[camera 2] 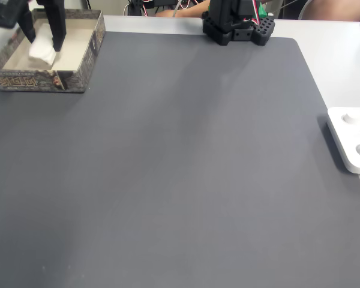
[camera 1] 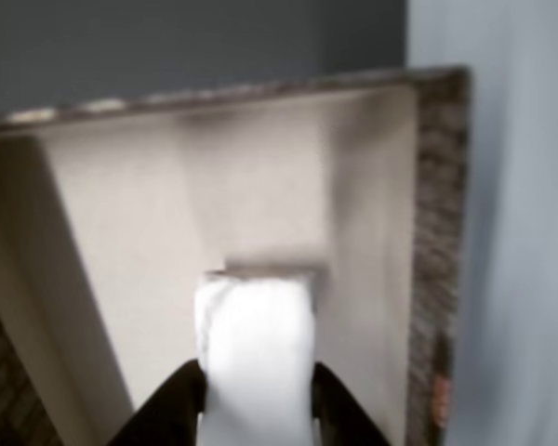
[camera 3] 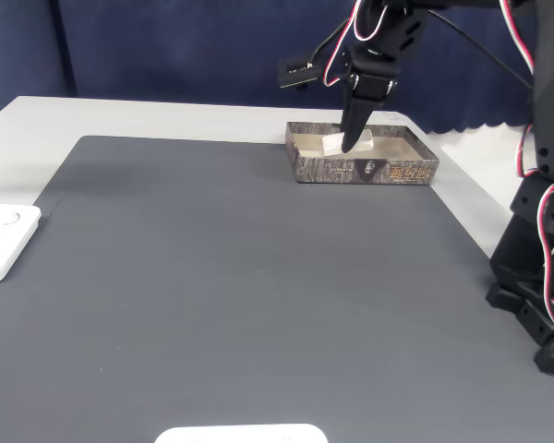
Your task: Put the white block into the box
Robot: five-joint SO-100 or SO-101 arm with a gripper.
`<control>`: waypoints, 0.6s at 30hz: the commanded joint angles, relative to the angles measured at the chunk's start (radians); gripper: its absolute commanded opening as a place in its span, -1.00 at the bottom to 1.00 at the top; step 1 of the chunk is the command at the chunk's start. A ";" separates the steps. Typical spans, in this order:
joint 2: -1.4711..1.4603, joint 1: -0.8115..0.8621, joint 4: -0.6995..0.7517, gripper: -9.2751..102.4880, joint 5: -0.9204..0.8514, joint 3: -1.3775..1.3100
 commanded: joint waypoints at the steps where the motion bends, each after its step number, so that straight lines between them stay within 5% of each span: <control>1: 0.014 -0.017 0.006 -0.79 -0.012 -0.074; 18: 0.002 -0.011 -0.021 -0.50 -0.044 -0.063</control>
